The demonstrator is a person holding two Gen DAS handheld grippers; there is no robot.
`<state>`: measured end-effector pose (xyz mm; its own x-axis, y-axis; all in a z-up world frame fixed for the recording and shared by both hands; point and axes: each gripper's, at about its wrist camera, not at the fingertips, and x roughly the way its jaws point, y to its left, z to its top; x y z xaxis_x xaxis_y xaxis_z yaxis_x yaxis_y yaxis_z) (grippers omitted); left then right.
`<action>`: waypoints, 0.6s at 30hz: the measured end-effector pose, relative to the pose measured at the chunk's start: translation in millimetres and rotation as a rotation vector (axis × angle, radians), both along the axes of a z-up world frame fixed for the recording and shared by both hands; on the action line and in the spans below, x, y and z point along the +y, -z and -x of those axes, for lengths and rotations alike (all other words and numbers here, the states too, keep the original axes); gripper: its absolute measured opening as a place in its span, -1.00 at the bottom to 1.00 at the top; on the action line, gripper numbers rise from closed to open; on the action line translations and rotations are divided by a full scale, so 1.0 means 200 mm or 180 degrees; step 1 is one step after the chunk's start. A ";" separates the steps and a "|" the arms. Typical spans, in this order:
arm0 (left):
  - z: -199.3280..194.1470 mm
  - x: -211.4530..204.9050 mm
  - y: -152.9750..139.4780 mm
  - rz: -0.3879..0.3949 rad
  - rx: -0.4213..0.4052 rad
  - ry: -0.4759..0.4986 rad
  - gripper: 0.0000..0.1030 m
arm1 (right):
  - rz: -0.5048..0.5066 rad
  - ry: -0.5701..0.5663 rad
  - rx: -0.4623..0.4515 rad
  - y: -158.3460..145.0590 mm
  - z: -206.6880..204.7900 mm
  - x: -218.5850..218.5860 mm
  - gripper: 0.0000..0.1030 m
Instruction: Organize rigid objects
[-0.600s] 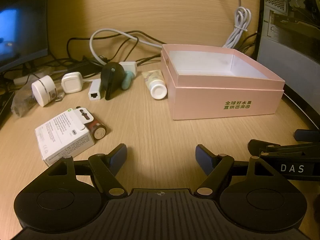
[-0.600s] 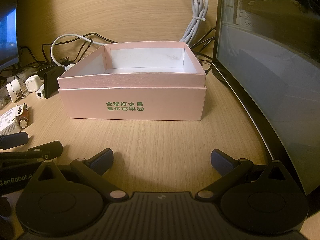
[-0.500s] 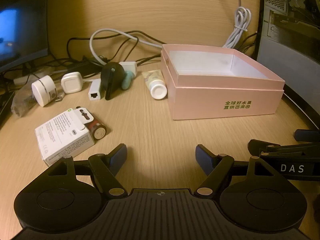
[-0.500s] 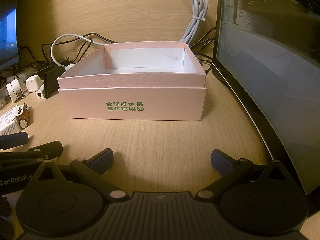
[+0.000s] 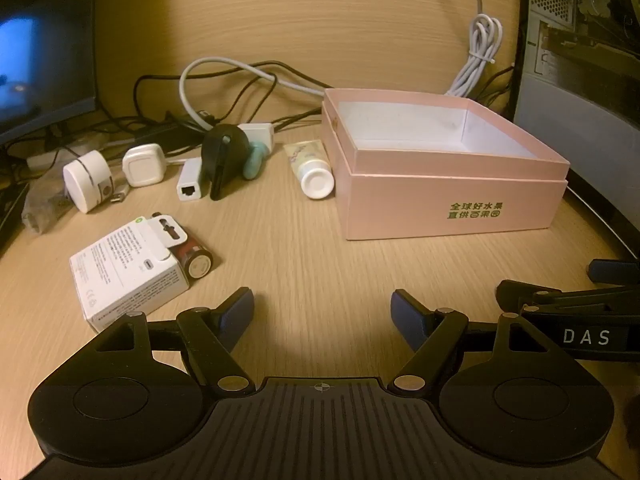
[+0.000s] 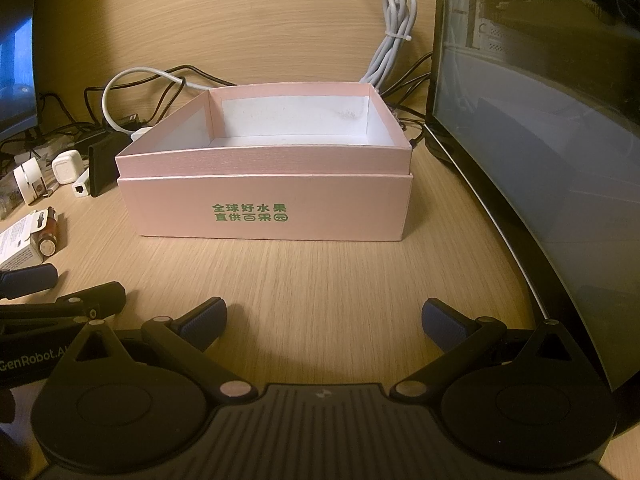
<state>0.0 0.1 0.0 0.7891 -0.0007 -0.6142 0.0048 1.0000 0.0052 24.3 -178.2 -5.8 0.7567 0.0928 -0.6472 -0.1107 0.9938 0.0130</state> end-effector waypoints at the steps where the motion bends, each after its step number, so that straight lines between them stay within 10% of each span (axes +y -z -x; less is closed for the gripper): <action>1: 0.00 0.00 0.00 0.0000 0.0000 0.0000 0.57 | 0.0000 -0.0001 -0.0002 -0.01 0.00 0.00 1.00; 18: 0.00 -0.01 0.00 0.0001 -0.0003 0.0033 0.55 | 0.0000 0.0009 -0.0019 0.00 0.00 0.00 1.00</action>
<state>0.1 -1.4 0.6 0.7896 -0.0090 -0.6136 0.0152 0.9999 0.0048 23.9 -178.8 -5.1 0.7607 0.0906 -0.6427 -0.1080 0.9941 0.0123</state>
